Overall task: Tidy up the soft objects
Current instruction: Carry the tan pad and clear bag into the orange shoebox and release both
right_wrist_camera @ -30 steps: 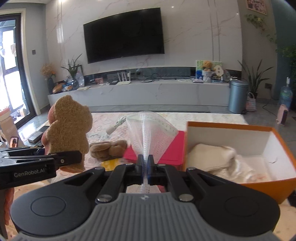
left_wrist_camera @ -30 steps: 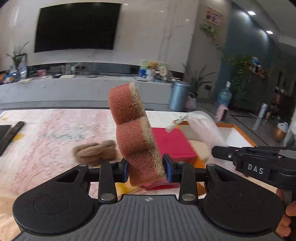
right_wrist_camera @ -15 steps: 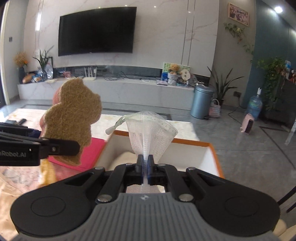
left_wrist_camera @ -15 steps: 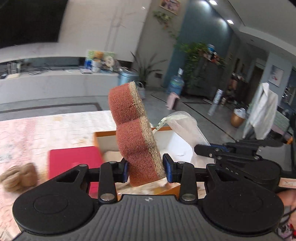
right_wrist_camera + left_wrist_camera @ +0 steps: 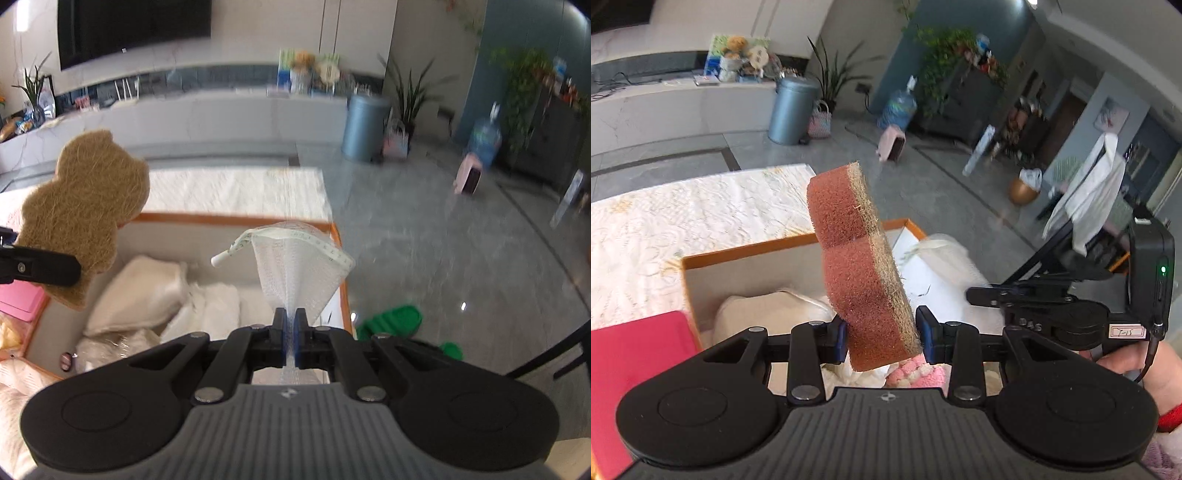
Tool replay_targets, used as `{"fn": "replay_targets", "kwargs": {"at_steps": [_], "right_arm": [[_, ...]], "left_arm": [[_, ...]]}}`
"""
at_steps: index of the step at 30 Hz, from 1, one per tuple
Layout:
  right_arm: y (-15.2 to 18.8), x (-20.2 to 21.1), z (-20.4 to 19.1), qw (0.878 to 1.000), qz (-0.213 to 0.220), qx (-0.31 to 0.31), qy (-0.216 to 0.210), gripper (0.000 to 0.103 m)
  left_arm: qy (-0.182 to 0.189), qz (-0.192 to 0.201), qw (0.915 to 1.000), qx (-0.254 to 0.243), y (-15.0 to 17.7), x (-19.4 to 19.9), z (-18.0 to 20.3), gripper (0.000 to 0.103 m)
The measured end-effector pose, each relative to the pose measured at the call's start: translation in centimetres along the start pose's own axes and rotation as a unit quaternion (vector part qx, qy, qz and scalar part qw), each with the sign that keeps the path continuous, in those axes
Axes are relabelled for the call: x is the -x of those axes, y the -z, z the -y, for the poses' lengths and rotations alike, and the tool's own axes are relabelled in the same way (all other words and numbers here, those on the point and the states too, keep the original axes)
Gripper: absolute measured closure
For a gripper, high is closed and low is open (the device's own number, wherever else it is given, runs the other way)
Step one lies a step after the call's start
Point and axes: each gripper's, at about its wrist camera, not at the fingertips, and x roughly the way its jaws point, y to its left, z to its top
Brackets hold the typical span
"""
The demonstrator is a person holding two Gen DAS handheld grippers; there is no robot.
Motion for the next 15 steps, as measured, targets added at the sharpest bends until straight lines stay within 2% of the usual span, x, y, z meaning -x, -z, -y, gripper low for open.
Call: {"fn": "replay_targets", "kwargs": {"at_steps": [5,10,15], "right_arm": [[0.0,-3.6,-1.0,0.999,-0.019,0.047,-0.007,0.102],[-0.5,-7.3,-1.6,0.994,-0.055,0.096,0.006,0.102],[-1.1,-9.1,-1.4,0.990,-0.073,0.122,-0.001,0.102]], "left_arm": [[0.016,-0.042,0.9987,0.026,-0.6,-3.6,0.0,0.062],[0.025,-0.077,0.9949,0.061,-1.2,-6.4,-1.0,0.062],[0.016,-0.099,0.9922,0.074,-1.3,-8.6,-1.6,0.062]]}}
